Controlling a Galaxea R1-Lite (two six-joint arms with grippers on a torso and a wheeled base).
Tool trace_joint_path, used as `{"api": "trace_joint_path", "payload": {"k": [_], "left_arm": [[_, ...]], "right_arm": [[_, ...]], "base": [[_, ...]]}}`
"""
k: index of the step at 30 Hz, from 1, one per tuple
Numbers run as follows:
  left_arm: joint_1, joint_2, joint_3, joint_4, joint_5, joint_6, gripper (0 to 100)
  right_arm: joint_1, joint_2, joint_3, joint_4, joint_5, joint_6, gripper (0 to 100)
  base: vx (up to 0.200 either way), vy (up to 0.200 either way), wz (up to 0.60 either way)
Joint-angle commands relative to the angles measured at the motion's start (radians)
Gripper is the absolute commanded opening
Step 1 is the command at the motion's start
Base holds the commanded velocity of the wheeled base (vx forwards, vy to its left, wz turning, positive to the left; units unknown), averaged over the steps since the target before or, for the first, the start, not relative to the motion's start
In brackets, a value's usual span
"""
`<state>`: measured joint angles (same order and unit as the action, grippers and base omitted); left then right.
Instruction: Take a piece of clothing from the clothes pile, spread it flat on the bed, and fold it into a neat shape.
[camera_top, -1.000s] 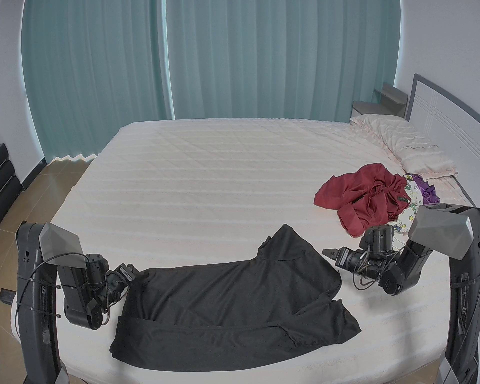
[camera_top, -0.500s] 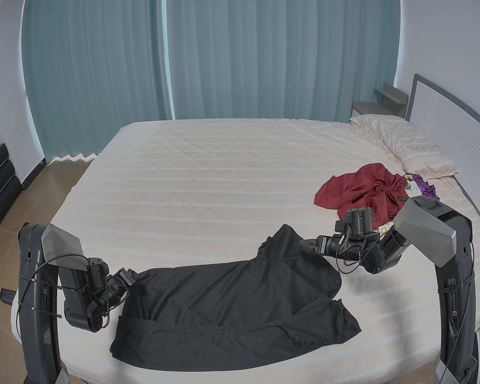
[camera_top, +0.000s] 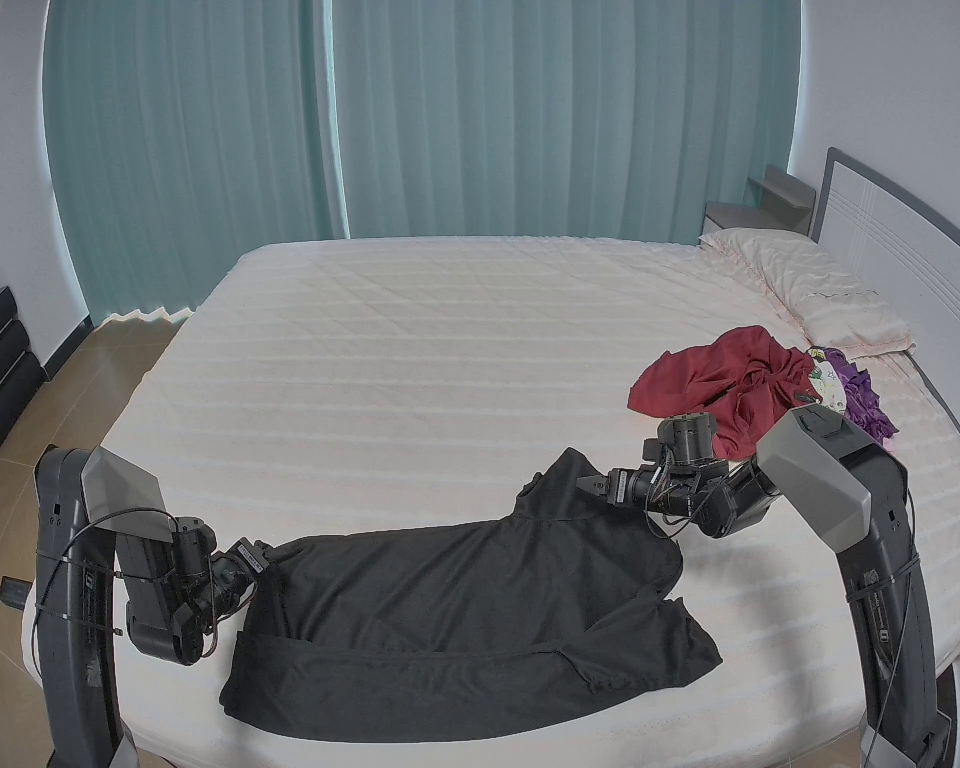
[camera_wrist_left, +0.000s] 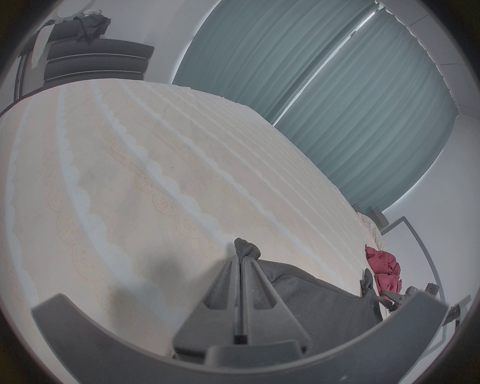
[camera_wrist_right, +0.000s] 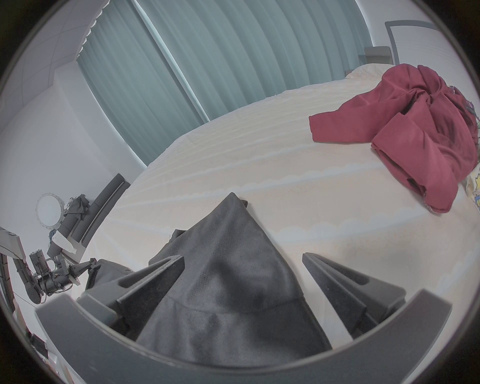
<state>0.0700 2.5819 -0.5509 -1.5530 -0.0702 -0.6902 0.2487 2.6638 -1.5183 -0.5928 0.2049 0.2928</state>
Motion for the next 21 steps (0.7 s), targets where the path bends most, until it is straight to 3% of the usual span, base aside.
{"api": "trace_joint_path", "payload": {"k": [1,5,6,18,21], "left_arm": [[0.001,-0.002,0.000,-0.012,0.000,0.000,0],[0.001,-0.002,0.000,-0.012,0.000,0.000,0],[0.001,-0.002,0.000,-0.012,0.000,0.000,0],[0.002,-0.002,0.000,-0.012,0.000,0.000,0],[0.010,-0.002,-0.012,-0.012,0.000,-0.002,0]], "right_arm": [[0.006,0.051,-0.048,0.002,-0.001,0.005,100],[0.011,0.053,-0.052,0.002,-0.002,0.008,100],[0.011,0.054,-0.052,0.002,-0.001,0.009,0],[0.009,0.050,-0.045,-0.004,-0.013,0.012,0],[0.004,0.039,-0.046,-0.013,-0.039,0.048,0]], "base": [[0.000,0.000,0.00],[0.000,0.000,0.00],[0.000,0.000,0.00],[0.000,0.000,0.00],[0.000,0.000,0.00]]}}
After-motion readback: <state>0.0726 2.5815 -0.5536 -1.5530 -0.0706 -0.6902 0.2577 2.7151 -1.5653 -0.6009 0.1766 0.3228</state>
